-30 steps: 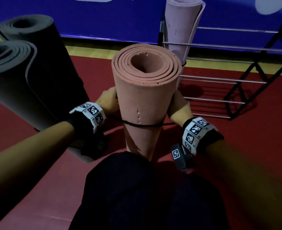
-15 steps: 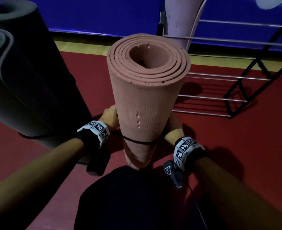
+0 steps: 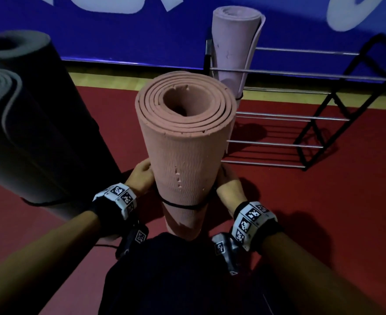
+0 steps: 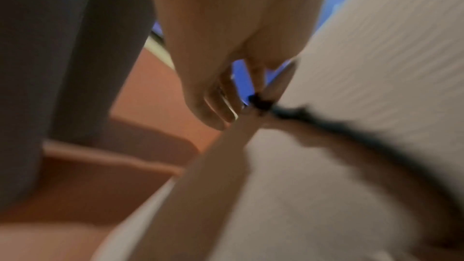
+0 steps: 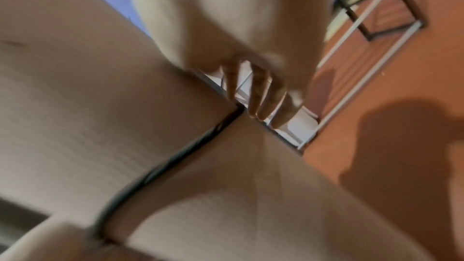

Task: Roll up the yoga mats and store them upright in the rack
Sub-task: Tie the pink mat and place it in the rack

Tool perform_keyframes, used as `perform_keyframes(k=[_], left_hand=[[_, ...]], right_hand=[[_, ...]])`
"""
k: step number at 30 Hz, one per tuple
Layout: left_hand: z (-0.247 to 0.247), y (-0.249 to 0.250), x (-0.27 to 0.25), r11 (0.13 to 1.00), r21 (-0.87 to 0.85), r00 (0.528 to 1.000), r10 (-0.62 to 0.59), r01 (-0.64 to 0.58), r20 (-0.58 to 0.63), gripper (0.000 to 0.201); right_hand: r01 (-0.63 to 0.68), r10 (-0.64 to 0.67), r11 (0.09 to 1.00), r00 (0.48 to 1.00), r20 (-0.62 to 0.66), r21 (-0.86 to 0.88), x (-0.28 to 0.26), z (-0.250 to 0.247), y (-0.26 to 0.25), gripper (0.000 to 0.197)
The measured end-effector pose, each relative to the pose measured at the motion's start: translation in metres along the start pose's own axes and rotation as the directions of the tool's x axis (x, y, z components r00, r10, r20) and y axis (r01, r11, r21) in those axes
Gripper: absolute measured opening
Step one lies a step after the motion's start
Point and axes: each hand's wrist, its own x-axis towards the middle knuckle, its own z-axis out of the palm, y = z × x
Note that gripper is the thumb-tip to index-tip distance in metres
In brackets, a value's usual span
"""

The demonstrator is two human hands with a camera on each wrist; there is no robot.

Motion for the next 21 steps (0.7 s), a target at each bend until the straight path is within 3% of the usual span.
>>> perform_keyframes(k=[3,5,10,12,14,16,18,19,20,21], left_hand=[[0.009,0.02,-0.026,0.965,-0.246,0.995,-0.083,0.095,0.058,0.036],[0.011,0.031,-0.039,0.961,-0.267,0.991,-0.045,0.077,0.123,0.044],[0.008,0.015,-0.044,0.964,-0.263,0.995,-0.017,0.043,0.1,0.043],[0.011,0.005,-0.042,0.944,-0.3,0.987,-0.105,0.138,0.124,0.064],[0.016,0.006,-0.041,0.942,-0.306,0.988,-0.111,0.139,0.108,0.06],[0.024,0.027,-0.044,0.962,-0.251,0.992,-0.084,0.105,0.092,0.047],[0.032,0.052,-0.047,0.977,-0.208,0.991,-0.029,0.056,0.128,0.054],[0.036,0.064,-0.05,0.981,-0.193,0.99,0.004,0.023,0.138,0.06],[0.037,0.071,-0.048,0.98,-0.198,0.99,0.02,0.007,0.138,0.066],[0.04,0.083,-0.05,0.979,-0.204,0.992,0.045,-0.021,0.115,0.069]], right_hand=[[-0.07,0.072,0.939,0.997,0.006,0.338,-0.004,0.01,0.001,0.088],[-0.118,0.124,0.89,0.992,0.015,0.44,0.004,0.013,0.012,0.113],[-0.087,0.072,0.926,0.996,0.054,0.369,-0.014,0.017,0.014,0.095],[-0.067,0.059,0.96,0.998,0.036,0.271,-0.025,0.014,0.008,0.06],[-0.056,0.047,0.964,0.998,0.042,0.26,-0.018,0.009,0.018,0.044],[-0.003,-0.01,0.963,0.999,0.046,0.271,-0.022,0.006,0.003,0.057],[-0.022,0.006,0.937,0.999,0.046,0.349,-0.022,0.003,-0.01,0.103],[0.006,-0.021,0.923,0.999,0.033,0.386,-0.019,-0.001,-0.014,0.114],[0.029,-0.038,0.914,0.999,0.014,0.404,-0.019,-0.007,-0.02,0.106],[0.057,-0.06,0.912,0.998,-0.005,0.406,-0.022,-0.016,-0.027,0.086]])
